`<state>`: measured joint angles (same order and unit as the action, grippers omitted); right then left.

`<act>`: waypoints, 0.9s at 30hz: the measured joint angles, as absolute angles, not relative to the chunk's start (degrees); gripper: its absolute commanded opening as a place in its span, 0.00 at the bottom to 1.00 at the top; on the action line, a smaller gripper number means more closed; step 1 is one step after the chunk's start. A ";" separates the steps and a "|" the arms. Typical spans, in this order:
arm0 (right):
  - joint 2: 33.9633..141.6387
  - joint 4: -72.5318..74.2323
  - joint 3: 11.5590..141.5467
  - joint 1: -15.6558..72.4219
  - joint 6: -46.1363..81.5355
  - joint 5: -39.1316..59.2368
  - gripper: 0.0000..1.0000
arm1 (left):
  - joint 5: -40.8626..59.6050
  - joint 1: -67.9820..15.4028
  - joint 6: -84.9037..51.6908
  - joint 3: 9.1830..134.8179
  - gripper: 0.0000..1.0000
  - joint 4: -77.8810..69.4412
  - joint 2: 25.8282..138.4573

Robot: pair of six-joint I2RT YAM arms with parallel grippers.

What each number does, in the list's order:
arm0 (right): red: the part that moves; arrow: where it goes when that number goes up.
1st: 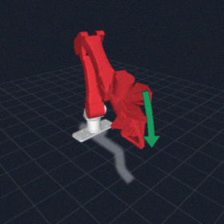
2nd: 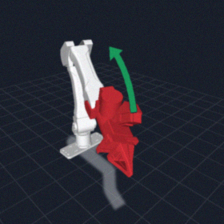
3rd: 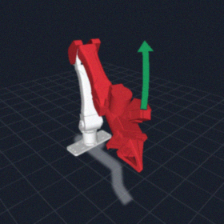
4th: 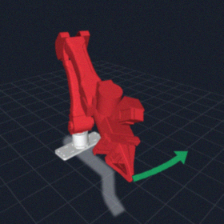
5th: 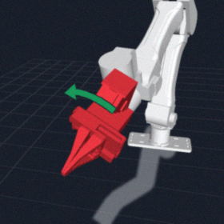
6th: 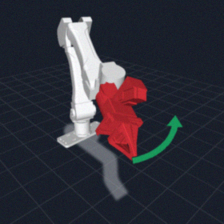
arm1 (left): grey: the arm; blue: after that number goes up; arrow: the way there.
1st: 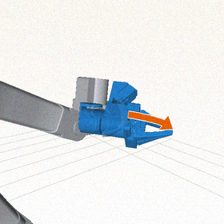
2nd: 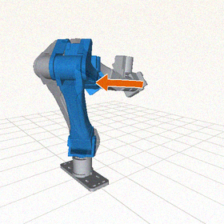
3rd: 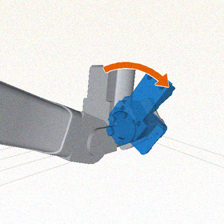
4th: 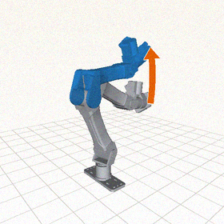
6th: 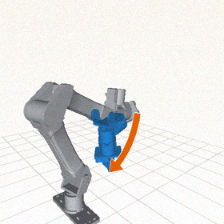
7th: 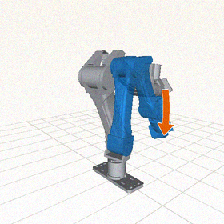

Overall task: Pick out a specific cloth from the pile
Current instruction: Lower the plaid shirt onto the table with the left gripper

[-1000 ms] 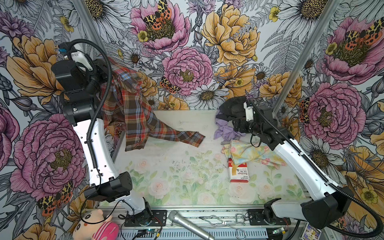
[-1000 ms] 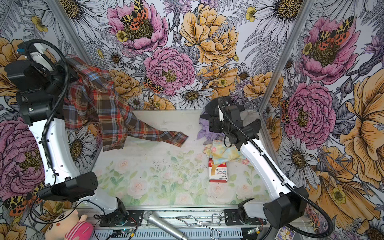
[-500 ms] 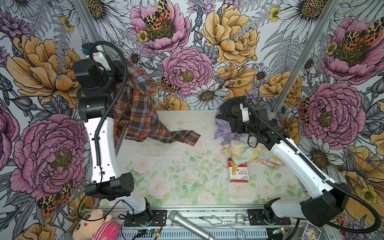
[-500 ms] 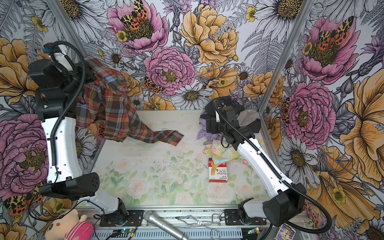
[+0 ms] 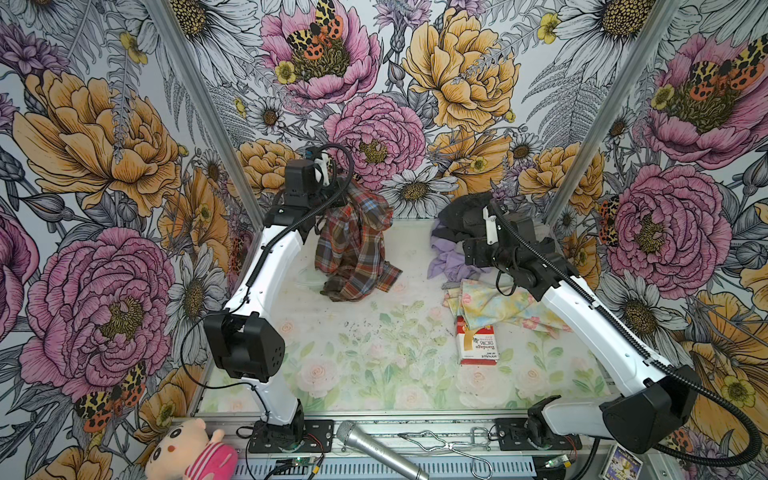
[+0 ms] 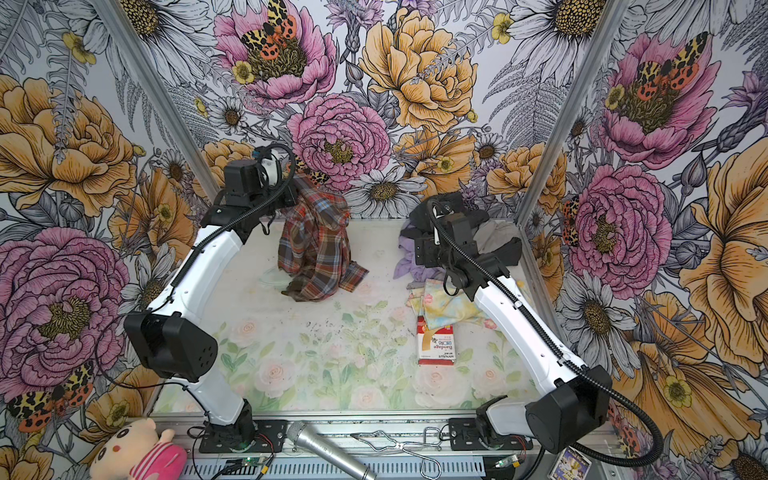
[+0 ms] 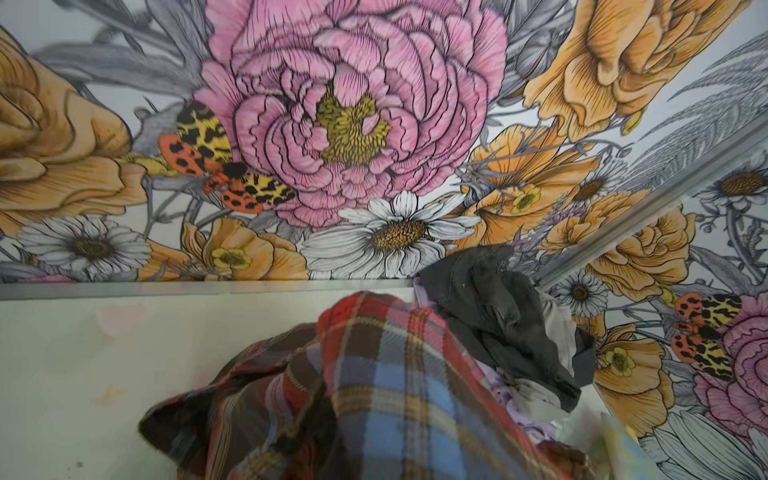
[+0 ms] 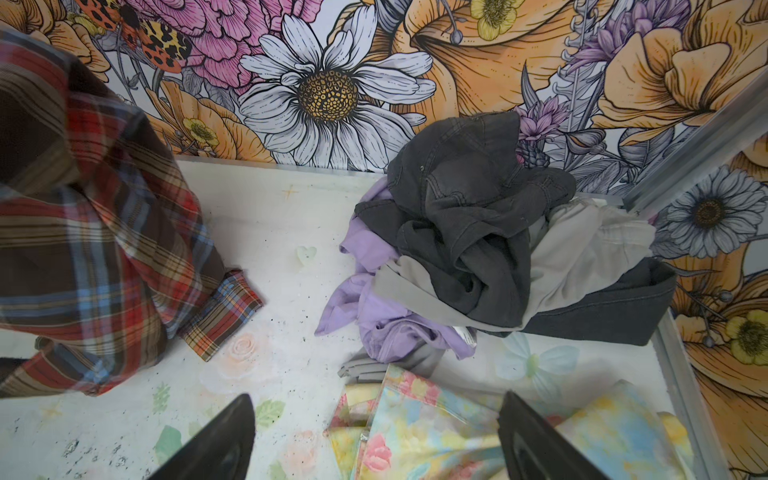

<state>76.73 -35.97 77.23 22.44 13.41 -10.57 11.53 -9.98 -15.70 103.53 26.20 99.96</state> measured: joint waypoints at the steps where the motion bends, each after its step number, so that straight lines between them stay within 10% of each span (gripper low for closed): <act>1: 76.73 -35.97 77.03 22.44 13.43 -10.76 0.92 | 11.29 -10.74 -16.12 101.14 0.00 25.04 100.73; 27: 75.44 -35.20 74.28 22.06 13.87 -10.72 0.92 | 6.79 -20.01 -20.27 78.43 0.00 14.55 115.28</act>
<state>75.44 -35.20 74.28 22.06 13.87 -10.72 6.79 -20.01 -20.27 78.43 14.55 115.28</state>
